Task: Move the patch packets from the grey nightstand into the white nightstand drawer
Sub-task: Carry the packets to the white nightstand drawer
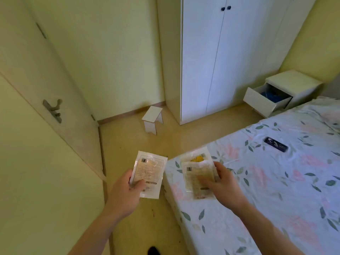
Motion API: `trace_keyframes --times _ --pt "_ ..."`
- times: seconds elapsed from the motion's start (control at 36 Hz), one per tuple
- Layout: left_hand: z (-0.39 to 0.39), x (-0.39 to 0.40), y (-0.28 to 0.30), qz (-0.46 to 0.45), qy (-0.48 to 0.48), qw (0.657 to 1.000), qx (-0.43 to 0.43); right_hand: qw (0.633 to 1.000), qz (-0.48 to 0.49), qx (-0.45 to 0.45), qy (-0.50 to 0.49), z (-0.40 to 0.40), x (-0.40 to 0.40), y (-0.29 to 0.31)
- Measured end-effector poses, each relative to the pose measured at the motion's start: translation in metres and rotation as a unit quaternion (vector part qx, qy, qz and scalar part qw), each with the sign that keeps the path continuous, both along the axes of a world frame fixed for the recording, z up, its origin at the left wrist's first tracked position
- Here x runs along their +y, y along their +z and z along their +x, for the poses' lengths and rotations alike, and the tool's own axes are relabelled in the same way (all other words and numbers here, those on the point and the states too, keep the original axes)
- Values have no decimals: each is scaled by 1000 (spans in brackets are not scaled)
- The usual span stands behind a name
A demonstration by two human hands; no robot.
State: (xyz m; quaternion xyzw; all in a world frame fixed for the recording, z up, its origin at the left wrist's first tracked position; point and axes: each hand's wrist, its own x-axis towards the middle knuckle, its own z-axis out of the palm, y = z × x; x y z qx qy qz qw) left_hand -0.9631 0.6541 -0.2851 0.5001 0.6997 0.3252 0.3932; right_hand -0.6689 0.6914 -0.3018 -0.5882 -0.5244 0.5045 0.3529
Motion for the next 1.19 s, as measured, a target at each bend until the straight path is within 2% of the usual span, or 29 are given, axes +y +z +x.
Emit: trace_keyframes --times 0.36,0.56,0.69,0.89,1.06,1.19 --pt "-70 205 9 25 -119 992 20 996 -37 -14 -83 -68 143 -5" --pt "-113 325 7 15 -122 992 16 994 -39 -12 -104 -117 268 -28" --pt "-144 406 11 -6 -112 993 30 996 -41 -9 -84 -159 355 -32" --pt "-177 502 4 -14 -81 997 6 997 -56 -7 -45 -194 456 -16" --pt "-203 594 -12 -59 -84 994 -35 996 -46 -9 -77 -208 548 -13" --pt "-212 678 -18 -58 -130 989 -42 990 -49 2 -131 -221 609 -22"
